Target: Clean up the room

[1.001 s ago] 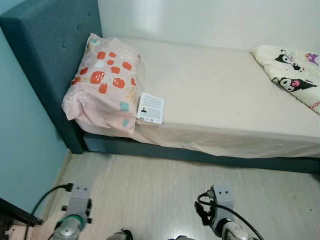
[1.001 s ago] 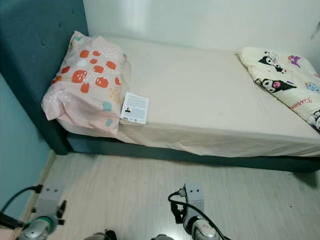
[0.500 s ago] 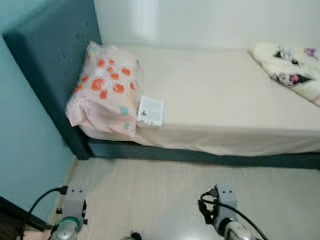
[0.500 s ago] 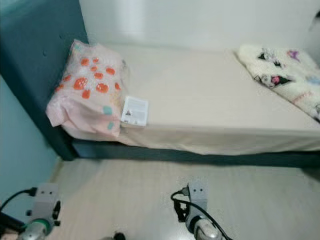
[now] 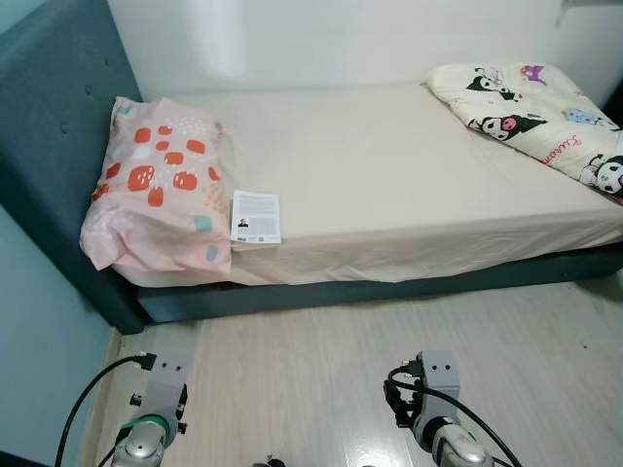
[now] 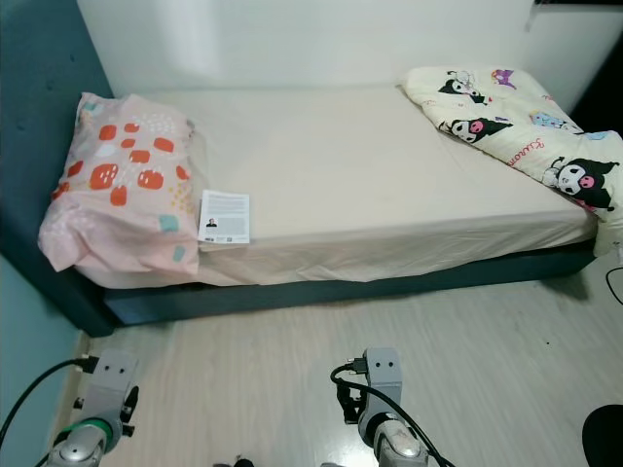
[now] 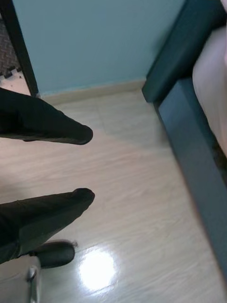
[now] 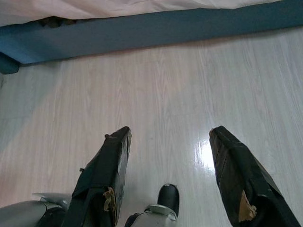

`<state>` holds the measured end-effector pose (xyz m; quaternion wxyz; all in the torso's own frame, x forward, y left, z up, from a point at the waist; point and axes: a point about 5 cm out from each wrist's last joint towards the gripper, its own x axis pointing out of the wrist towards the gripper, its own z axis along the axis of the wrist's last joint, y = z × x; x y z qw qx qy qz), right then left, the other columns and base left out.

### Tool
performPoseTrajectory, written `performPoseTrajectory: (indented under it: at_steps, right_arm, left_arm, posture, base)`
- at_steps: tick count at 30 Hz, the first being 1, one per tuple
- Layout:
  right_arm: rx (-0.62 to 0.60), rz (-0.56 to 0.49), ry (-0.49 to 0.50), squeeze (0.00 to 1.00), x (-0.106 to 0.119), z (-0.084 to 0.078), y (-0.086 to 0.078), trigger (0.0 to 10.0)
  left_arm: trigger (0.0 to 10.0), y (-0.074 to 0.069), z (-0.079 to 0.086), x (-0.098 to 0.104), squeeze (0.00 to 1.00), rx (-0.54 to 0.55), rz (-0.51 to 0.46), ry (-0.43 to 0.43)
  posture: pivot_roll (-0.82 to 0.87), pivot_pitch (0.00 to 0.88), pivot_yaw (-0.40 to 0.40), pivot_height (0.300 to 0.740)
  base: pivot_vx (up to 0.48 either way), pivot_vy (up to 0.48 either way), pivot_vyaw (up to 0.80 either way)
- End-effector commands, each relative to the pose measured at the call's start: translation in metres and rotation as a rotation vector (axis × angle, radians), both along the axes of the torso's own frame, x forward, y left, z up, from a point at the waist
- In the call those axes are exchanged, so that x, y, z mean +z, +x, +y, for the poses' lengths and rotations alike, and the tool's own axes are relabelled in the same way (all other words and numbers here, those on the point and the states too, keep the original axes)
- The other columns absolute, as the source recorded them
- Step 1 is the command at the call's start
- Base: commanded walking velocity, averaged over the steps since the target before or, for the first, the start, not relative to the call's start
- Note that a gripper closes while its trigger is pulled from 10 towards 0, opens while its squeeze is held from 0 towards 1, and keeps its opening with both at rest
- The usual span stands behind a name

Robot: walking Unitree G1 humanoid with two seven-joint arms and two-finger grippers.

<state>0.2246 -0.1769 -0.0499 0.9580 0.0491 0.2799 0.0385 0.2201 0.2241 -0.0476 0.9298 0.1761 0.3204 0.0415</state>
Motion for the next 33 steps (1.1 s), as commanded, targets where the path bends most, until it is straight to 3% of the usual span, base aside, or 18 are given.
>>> performPoseTrajectory:
  at_steps: [1,5,9,15,18,23,25,33]
  right_arm:
    - [-0.027,0.012,-0.004,0.00,-0.003,-0.004,-0.004,10.0]
    - [-0.042,0.020,-0.016,0.00,-0.004,-0.007,-0.006,10.0]
    - [0.017,0.082,-0.061,0.00,-0.011,0.003,-0.012,10.0]
    - [0.081,0.084,-0.083,0.00,-0.010,0.004,-0.010,10.0]
    - [0.124,0.090,-0.102,0.00,-0.011,0.002,-0.013,10.0]
    - [0.056,0.114,-0.104,0.00,-0.014,-0.005,-0.018,10.0]
    - [0.081,0.135,-0.089,0.00,-0.018,0.004,-0.022,10.0]
    - [0.087,0.143,-0.086,0.00,-0.017,0.007,-0.020,10.0]
  left_arm:
    - [10.0,0.000,-0.002,-0.001,0.00,-0.024,0.020,0.003]
    - [10.0,0.002,-0.005,-0.001,0.00,-0.041,0.011,-0.013]
    - [10.0,-0.013,0.012,-0.006,0.00,0.016,0.054,-0.014]
    - [10.0,-0.018,0.015,-0.009,0.00,0.045,0.065,-0.015]
    - [10.0,-0.019,0.010,-0.011,0.00,0.070,0.063,-0.046]
    - [10.0,-0.025,0.002,-0.017,0.00,0.030,0.099,-0.056]
    - [10.0,-0.029,0.000,-0.020,0.00,0.043,0.131,-0.065]
    - [10.0,-0.027,-0.010,-0.022,0.00,-0.002,0.150,-0.088]
  posture:
    - [-0.07,0.000,0.051,0.740]
    - [-0.05,0.000,0.036,0.740]
    - [-0.02,0.000,0.019,0.740]
    - [-0.01,0.000,0.003,0.740]
    - [-0.01,0.000,0.008,0.740]
    - [-0.02,0.000,-0.003,0.740]
    - [-0.02,0.000,-0.004,0.740]
    - [-0.03,0.000,0.001,0.740]
  base:
    - [0.000,0.000,0.00]
    - [0.000,0.000,0.00]
    - [0.000,0.000,0.00]
    - [0.000,0.000,0.00]
    - [0.000,0.000,0.00]
    - [0.000,0.000,0.00]
    - [0.000,0.000,-0.80]
    - [0.000,0.000,-0.80]
